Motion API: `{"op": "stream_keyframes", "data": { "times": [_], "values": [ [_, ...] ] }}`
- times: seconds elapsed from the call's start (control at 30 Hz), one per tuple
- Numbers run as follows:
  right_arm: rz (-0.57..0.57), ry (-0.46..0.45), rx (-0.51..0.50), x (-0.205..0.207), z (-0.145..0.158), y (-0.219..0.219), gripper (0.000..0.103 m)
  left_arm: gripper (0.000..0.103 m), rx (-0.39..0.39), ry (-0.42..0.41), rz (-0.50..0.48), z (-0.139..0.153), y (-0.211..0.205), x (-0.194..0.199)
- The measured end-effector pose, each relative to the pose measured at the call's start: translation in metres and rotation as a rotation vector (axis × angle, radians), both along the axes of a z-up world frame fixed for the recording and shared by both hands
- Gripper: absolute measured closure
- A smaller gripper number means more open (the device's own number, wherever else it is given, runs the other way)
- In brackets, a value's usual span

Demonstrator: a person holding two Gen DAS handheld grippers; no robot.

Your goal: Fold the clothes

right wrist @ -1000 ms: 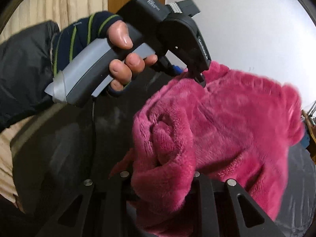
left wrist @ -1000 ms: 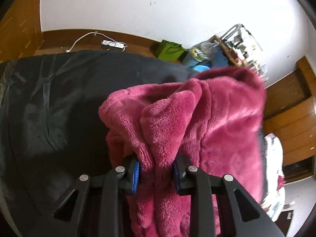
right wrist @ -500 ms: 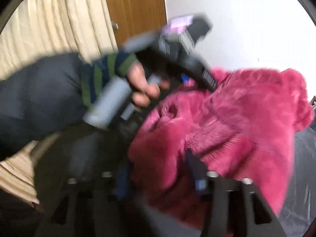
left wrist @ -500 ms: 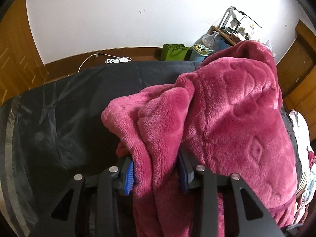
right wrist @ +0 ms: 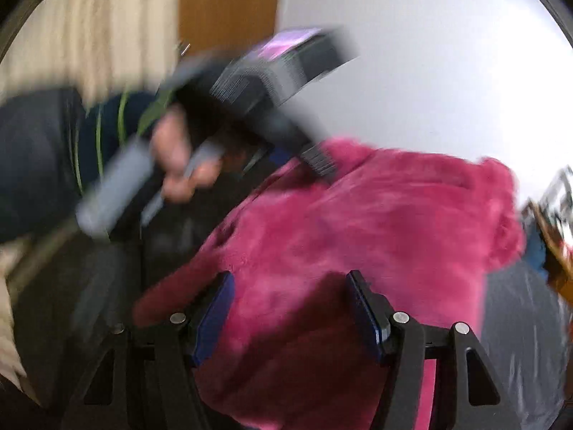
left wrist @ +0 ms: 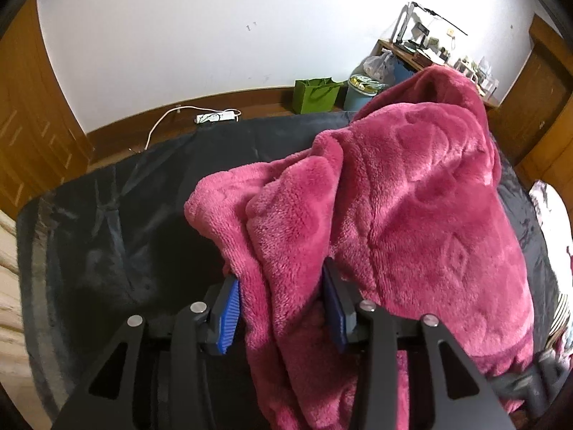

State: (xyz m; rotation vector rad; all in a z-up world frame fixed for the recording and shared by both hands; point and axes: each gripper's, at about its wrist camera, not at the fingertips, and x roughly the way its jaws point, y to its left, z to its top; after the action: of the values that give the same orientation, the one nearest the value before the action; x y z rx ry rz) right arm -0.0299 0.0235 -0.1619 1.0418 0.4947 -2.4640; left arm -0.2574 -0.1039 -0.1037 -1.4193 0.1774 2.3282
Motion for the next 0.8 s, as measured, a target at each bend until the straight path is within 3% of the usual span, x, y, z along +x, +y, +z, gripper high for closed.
{"op": "stream_keyframes", "data": {
  "times": [0.13,0.3,0.43,0.57,0.7,0.8],
  "values": [
    [0.027,0.011,0.084,0.000,-0.028,-0.013,0.036,0.057,0.003,-0.001,0.009,0.011,-0.009,0.009],
    [0.025,0.006,0.065,-0.003,-0.036,-0.007,0.034,0.055,0.031,0.050,0.051,0.037,-0.020,0.021],
    [0.021,-0.005,0.043,0.006,-0.030,-0.004,0.033,0.050,0.117,0.076,0.135,0.062,-0.034,0.024],
    [0.012,-0.059,-0.069,0.009,-0.015,0.010,0.031,0.046,0.233,0.050,0.107,0.074,-0.026,0.027],
    [-0.007,-0.114,-0.234,0.012,0.011,0.033,0.031,0.045,0.164,0.036,0.017,0.058,0.006,0.030],
    [-0.053,-0.087,-0.297,0.027,0.031,0.057,0.031,0.046,0.112,-0.020,0.018,0.030,0.018,0.022]
  ]
}}
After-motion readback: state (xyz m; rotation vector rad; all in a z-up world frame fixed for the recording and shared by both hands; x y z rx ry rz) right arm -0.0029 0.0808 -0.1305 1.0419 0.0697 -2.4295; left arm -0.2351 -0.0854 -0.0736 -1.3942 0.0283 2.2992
